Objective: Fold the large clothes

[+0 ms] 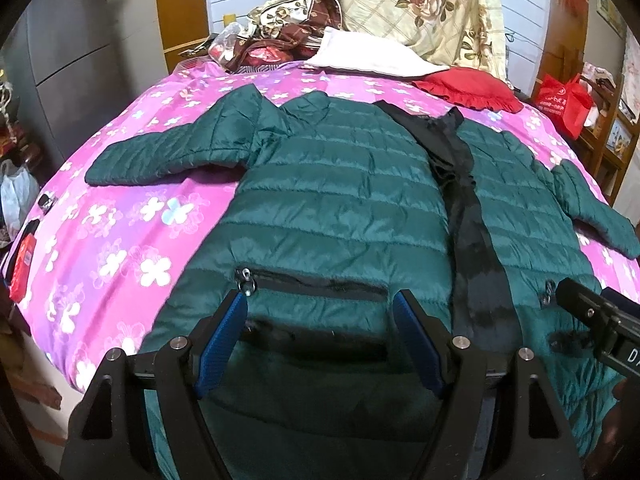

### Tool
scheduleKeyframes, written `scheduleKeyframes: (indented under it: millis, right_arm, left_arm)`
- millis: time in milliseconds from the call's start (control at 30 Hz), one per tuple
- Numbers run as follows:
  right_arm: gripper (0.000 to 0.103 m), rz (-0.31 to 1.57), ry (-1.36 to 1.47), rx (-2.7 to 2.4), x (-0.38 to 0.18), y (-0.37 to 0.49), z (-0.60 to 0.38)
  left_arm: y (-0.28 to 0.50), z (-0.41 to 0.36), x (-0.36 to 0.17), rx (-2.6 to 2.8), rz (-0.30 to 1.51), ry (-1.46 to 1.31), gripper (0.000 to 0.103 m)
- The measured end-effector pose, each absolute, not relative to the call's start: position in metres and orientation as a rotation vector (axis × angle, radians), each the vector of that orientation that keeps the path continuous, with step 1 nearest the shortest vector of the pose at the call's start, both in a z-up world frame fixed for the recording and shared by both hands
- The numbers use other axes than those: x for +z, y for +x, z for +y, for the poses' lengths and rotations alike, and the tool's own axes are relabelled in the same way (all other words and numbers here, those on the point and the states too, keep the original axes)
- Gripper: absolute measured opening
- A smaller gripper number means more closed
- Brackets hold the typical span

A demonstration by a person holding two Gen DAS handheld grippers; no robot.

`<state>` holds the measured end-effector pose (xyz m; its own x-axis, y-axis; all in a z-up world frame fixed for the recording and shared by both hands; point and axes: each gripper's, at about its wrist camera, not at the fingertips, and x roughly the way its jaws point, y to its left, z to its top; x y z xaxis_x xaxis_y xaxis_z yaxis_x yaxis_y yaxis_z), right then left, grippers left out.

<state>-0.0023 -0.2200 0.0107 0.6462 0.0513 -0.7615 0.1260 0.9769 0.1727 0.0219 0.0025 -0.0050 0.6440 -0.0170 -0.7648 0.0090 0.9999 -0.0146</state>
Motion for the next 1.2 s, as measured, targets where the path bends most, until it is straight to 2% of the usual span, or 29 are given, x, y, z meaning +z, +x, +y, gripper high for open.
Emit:
scheduleKeyframes:
  millis: [1200]
  right_arm:
    - [0.102, 0.891, 0.130, 0.016, 0.031, 0.109, -0.193]
  left_arm:
    - [0.125, 0.033, 0.029, 0.031, 0.865, -0.027, 0.050]
